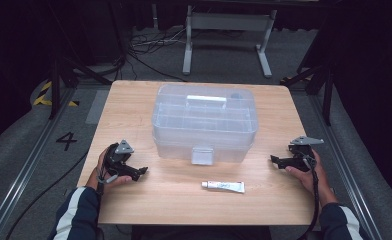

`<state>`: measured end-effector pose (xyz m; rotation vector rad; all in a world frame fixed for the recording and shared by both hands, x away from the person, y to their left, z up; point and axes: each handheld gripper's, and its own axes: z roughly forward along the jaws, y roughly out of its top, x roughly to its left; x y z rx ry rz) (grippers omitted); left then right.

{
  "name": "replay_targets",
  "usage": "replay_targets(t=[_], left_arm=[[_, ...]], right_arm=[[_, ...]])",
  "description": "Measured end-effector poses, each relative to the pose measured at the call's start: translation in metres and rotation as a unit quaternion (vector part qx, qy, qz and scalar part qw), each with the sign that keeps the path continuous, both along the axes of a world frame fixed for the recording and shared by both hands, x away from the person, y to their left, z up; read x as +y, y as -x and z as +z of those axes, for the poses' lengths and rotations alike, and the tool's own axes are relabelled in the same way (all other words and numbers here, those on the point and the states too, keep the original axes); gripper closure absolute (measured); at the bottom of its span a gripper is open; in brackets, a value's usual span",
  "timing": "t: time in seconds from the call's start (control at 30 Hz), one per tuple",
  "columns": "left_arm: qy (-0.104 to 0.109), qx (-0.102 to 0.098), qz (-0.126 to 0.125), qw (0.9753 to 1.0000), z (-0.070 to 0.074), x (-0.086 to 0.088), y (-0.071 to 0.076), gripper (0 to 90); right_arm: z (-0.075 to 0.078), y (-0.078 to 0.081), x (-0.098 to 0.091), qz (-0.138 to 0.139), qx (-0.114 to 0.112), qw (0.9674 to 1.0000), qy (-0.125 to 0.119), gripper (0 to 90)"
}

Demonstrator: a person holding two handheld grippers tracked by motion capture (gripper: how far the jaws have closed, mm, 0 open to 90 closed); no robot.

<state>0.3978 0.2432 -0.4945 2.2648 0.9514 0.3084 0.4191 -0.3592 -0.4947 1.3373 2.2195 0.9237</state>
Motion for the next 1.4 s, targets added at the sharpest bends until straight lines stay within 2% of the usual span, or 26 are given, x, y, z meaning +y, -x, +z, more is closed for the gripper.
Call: replay_targets(t=[0.8,0.97,1.13,1.4], left_arm=[[-0.001,-0.001,0.003,1.0,0.0,0.0,0.001,0.1],[0.0,0.001,0.006,1.0,0.0,0.0,0.001,0.1],[0.0,0.001,0.007,1.0,0.0,0.0,0.001,0.1],[0.001,0.0,0.008,1.0,0.0,0.0,0.002,0.2]], right_arm=[[0.001,0.0,-0.003,0.006,0.004,1.0,0.005,5.8],[0.003,0.002,-0.005,0.013,0.0,0.9999,-0.003,17.1],[0.005,0.005,-0.004,0.023,0.004,0.9997,-0.001,18.1],[0.013,0.011,-0.002,0.03,-0.011,0.9995,-0.004,18.4]])
